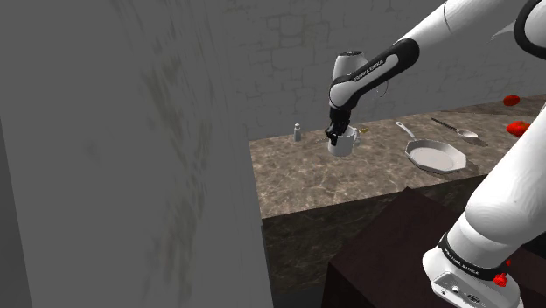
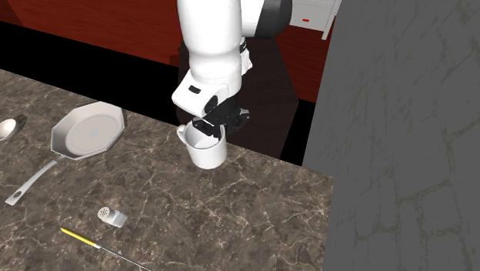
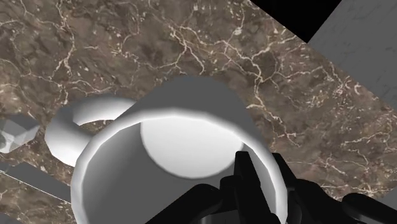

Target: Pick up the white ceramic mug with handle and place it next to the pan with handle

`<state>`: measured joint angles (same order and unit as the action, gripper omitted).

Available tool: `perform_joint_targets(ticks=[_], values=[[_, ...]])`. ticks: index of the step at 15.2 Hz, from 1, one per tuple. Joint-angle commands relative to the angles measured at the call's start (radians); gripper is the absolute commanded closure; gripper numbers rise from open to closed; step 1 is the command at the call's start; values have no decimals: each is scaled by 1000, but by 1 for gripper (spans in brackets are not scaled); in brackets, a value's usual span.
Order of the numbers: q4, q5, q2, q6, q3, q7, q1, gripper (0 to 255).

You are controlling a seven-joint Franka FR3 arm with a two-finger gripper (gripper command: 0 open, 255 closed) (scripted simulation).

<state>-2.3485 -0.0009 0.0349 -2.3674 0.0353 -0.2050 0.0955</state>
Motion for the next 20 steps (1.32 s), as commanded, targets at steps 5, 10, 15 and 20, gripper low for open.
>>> perform_joint_targets(ticks=[5, 10, 15, 20], values=[[-103, -7, 88, -15, 82, -150, 72, 255], [-149, -23, 133, -17, 161, -277, 133, 255], [-165, -39, 153, -14, 244, -409, 195, 255], [-150, -48, 146, -7, 330, -548, 254, 255]])
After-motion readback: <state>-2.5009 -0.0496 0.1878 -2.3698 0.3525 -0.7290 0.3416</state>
